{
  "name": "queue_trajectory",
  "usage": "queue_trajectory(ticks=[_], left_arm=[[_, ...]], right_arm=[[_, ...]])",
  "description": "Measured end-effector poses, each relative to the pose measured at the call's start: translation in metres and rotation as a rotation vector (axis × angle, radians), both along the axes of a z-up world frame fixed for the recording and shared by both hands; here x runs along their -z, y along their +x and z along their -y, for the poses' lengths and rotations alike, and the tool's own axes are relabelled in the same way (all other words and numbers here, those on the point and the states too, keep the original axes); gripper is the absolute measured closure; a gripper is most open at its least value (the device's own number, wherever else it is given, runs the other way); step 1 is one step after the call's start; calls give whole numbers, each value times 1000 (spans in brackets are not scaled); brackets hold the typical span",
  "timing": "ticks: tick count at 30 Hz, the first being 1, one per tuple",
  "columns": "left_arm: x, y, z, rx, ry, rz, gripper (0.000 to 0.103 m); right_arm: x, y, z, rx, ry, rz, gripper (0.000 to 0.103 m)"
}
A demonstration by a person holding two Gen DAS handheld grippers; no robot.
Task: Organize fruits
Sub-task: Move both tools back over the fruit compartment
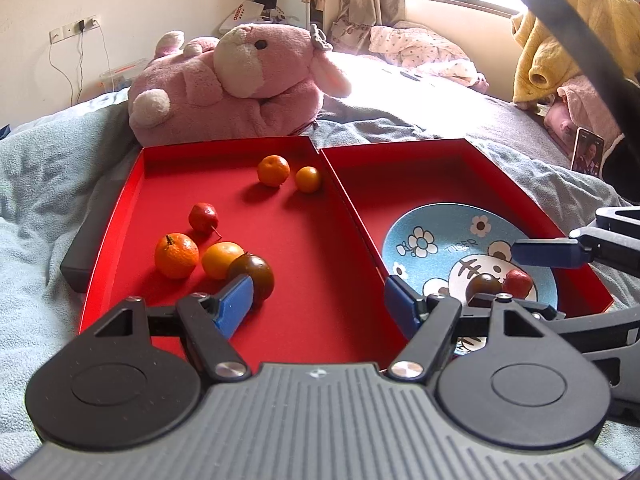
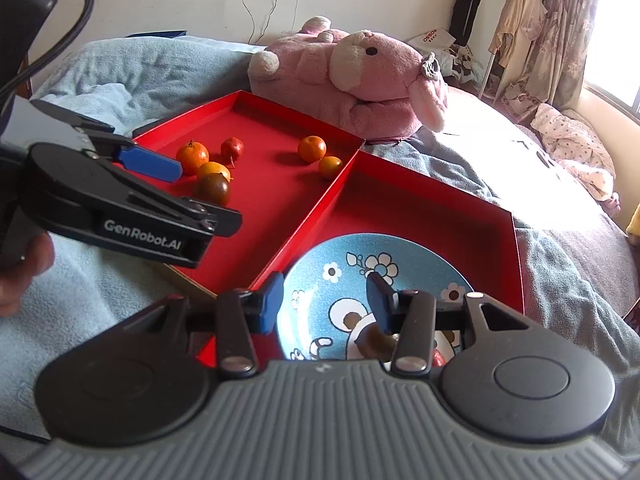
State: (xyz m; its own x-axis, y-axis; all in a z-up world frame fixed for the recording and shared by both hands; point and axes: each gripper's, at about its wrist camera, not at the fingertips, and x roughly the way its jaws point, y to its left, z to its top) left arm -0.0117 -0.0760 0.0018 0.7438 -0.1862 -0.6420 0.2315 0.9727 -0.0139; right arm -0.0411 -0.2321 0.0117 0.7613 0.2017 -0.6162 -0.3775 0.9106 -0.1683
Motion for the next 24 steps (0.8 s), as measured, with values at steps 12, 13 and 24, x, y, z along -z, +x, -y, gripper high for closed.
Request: queue_trajectory(ticks=[12,13,24], left_arm=[[-8,3,-42,-100,-37,-5,26],[-9,4,-47,-107,-43,-7,26],[-11,17,-86,-171,-37,-28,26]], right_arm=[[-5,3,-40,-100,1,11,54],[-5,5,-43,-106,7,10,54],[11,30,-71,-176,67,-16,54]])
